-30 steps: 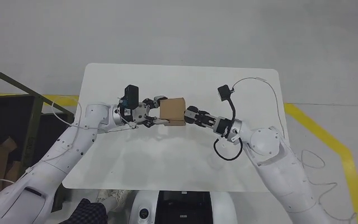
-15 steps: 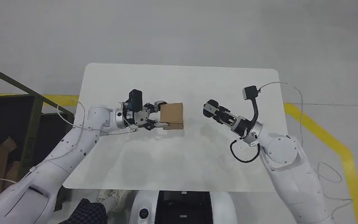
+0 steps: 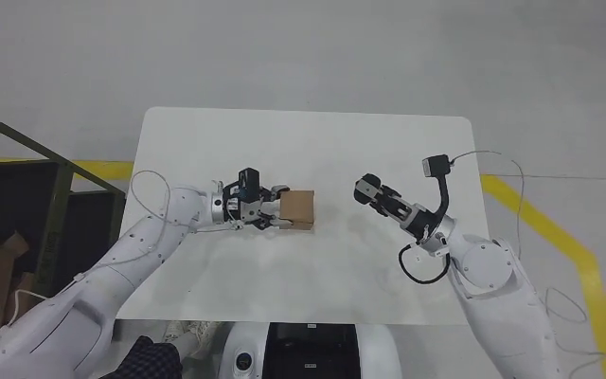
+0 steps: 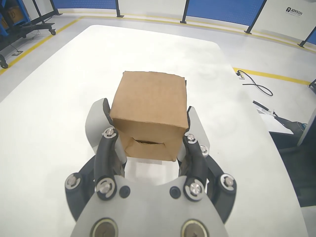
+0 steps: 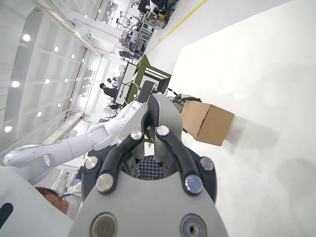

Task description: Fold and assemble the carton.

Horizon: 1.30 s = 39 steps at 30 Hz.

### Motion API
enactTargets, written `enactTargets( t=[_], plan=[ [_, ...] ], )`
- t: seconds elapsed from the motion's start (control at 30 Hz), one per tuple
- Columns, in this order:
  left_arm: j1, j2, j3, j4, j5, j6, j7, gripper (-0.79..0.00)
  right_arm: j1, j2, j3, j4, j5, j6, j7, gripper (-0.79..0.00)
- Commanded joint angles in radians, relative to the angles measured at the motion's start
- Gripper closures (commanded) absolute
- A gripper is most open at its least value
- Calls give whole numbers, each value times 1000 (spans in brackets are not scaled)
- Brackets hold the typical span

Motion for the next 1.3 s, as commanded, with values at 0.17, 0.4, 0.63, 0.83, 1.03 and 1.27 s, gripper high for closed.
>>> enactTargets(
  t=[0.17,0.4,0.63,0.83,1.03,1.27],
  plan=[
    [-23,-24,25,66,30,17,54,-779,-2,1,0,0,6,-9,4,0],
    [-39,-34,23,115,35,4,65,-785,-2,2,-4,0,13,-11,11,0],
    [-50,-24,-35,134,-62,-77,85,-785,6,3,-13,5,30,-20,24,0],
    [-29,17,-92,59,-214,-77,73,-785,15,5,-3,35,7,-18,11,0],
    [-24,80,-187,-34,-385,-77,-29,-785,9,11,48,64,-93,-20,-56,0],
    [29,158,-285,-180,-566,-77,-263,-785,-12,22,134,100,-301,-109,-185,0]
  ],
)
